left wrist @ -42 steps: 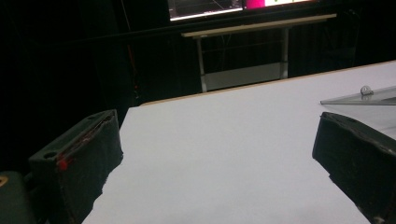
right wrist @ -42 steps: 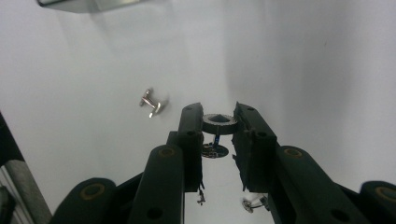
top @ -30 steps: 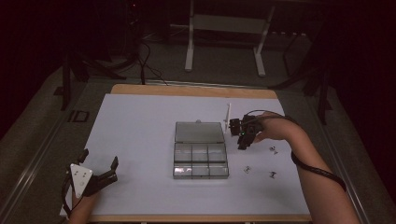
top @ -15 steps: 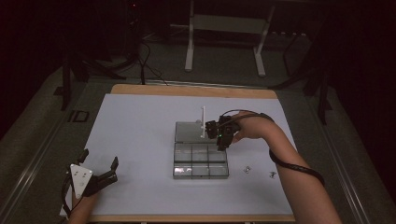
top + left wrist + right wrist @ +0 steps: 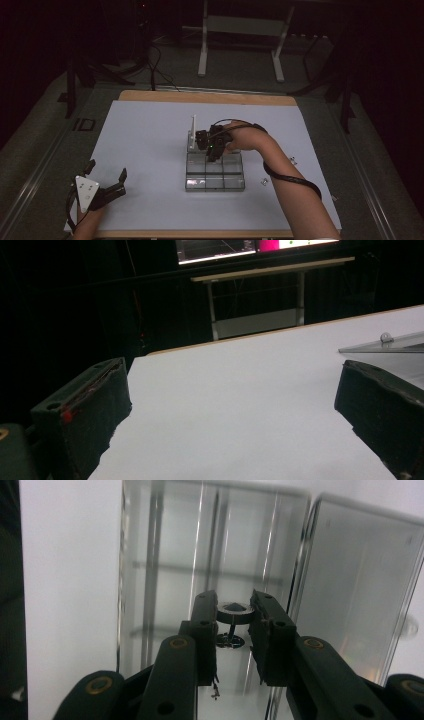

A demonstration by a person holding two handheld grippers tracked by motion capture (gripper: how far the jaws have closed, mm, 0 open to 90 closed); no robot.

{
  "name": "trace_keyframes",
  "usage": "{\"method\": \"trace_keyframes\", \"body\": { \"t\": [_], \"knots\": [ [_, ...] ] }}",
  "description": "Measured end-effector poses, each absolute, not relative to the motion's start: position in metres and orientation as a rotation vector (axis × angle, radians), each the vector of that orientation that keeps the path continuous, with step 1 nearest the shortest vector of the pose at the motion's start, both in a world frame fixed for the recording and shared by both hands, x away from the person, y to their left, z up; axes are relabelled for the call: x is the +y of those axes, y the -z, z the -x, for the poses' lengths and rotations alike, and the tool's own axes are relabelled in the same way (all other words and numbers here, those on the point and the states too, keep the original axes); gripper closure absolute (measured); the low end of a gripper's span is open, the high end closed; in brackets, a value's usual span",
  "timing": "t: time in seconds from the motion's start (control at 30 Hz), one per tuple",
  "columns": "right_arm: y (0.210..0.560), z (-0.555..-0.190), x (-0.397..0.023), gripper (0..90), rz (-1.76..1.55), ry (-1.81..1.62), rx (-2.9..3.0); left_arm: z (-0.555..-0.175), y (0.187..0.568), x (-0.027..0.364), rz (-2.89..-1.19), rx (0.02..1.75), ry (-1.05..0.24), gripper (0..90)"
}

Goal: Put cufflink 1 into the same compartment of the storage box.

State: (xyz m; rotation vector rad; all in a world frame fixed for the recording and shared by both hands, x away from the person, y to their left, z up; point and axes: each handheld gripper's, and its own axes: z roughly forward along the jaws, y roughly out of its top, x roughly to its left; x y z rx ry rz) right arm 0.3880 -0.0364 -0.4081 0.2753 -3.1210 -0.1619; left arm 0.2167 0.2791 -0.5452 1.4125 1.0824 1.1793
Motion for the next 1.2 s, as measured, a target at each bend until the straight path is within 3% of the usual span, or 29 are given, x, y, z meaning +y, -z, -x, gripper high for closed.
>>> {"method": "trace_keyframes", "body": {
  "t": [0.67, 1.2],
  "knots": [
    [0.445, -0.391, -0.011, 73.1, -0.321, 0.395, -3.062, -0.217, 0.545, 0.279, -1.416, 1.077, -1.178, 2.4],
    [0.487, -0.399, 0.0, 73.1, -0.271, 0.297, -3.086, -0.216, 0.545, 0.279, -1.414, 1.079, -1.176, 2.4]
  ]
}}
